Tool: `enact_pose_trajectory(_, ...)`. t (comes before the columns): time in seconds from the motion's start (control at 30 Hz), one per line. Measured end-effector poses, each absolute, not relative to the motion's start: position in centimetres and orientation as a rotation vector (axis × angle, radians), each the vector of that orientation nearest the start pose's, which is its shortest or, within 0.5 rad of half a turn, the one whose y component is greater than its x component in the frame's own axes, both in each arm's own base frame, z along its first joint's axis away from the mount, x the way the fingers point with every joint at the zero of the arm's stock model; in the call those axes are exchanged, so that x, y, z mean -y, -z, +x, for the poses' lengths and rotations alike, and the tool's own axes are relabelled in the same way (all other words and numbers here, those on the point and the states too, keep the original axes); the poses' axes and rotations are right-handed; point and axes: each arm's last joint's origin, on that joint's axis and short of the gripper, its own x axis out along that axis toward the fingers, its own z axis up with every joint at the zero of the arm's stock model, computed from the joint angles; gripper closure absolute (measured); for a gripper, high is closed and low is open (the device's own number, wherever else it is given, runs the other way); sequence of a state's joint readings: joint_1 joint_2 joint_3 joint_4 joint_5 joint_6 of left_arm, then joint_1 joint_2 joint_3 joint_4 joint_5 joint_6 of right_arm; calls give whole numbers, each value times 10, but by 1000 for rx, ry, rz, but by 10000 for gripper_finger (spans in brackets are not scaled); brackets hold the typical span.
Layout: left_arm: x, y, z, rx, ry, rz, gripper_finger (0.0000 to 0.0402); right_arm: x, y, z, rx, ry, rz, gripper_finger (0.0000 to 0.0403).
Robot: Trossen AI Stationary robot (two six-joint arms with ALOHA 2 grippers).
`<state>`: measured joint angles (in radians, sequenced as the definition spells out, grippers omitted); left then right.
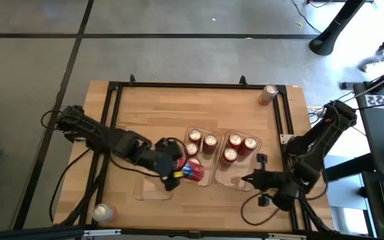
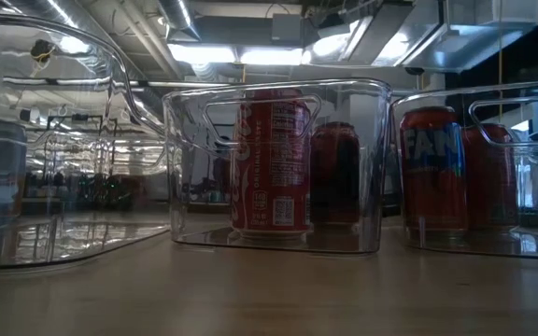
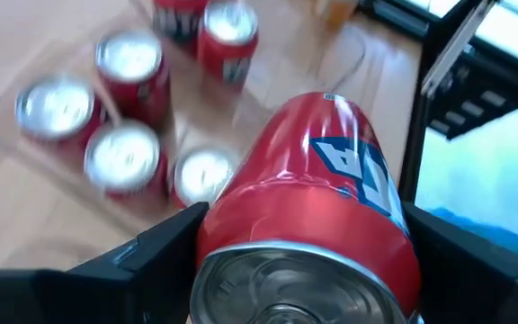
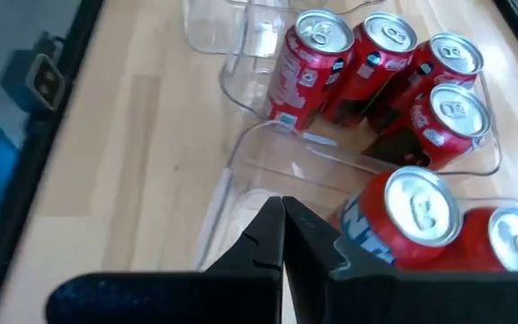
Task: Sort soda cans
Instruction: Put the red soda can into the right transparent bin
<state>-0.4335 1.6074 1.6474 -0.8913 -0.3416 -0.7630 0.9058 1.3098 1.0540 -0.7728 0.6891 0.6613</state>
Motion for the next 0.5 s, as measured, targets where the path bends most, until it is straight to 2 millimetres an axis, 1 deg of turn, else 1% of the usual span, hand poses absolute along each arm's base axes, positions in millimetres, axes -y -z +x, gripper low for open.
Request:
enact_pose_trajectory(0.23, 110, -361, 344, -662, -166, -377, 94, -199, -276, 147, -708, 53, -25, 397)
enact_pose_trajectory(0.4, 101, -361, 362, -589, -99, -355, 94, -203, -278, 140, -634, 81, -27, 397)
enact_pose_trajectory(0.5, 96, -354, 371, -600, -108, -330, 94, -204, -278, 140, -629, 82, -28, 397)
